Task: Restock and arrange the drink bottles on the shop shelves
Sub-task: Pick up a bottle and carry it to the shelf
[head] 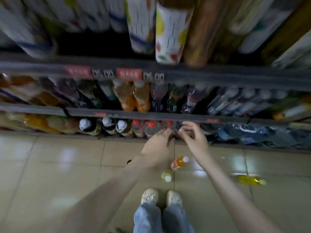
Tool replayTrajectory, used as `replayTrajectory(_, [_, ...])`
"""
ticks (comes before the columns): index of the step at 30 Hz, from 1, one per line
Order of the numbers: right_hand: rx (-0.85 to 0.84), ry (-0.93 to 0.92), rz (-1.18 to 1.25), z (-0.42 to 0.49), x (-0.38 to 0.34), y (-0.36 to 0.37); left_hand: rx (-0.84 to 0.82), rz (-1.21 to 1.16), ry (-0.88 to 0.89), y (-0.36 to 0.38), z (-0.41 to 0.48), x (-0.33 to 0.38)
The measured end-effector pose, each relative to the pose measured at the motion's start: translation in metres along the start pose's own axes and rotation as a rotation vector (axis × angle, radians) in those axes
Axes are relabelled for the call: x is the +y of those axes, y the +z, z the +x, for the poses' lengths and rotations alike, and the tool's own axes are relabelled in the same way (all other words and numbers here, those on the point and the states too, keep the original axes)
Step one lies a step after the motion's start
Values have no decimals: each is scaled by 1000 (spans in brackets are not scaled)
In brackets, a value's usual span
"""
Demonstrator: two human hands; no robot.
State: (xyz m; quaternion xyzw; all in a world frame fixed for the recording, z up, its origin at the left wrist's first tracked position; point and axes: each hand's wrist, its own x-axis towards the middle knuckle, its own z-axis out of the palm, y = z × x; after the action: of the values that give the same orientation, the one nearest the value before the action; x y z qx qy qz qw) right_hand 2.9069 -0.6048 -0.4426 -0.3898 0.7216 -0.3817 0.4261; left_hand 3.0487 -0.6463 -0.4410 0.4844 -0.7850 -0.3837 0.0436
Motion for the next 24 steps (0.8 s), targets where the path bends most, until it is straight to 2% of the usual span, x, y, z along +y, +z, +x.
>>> replayTrajectory(4, [144, -204, 55, -21, -119, -52, 153, -11, 220, -95, -7, 87])
replayTrajectory(8, [280, -336, 32, -30, -207, -89, 301, -13, 371, -160, -16, 142])
replayTrajectory(11, [373, -440, -77, -27, -250, -103, 406, -11, 418, -195, -21, 165])
replayTrajectory(14, [364, -572, -261, -16, -280, -102, 508, 34, 468, -220, -20, 174])
replayTrajectory(16, [326, -559, -494, -1, -292, -97, 519, 72, 460, -229, -19, 174])
replayTrajectory(18, [268, -478, -612, 11, -298, -91, 487, 106, 438, -233, -17, 169])
replayTrajectory(22, [287, -427, -510, 17, -299, -88, 406, 164, 399, -240, -12, 157])
replayTrajectory(24, [311, -432, -536, 11, -299, -91, 381, 163, 400, -242, -12, 156])
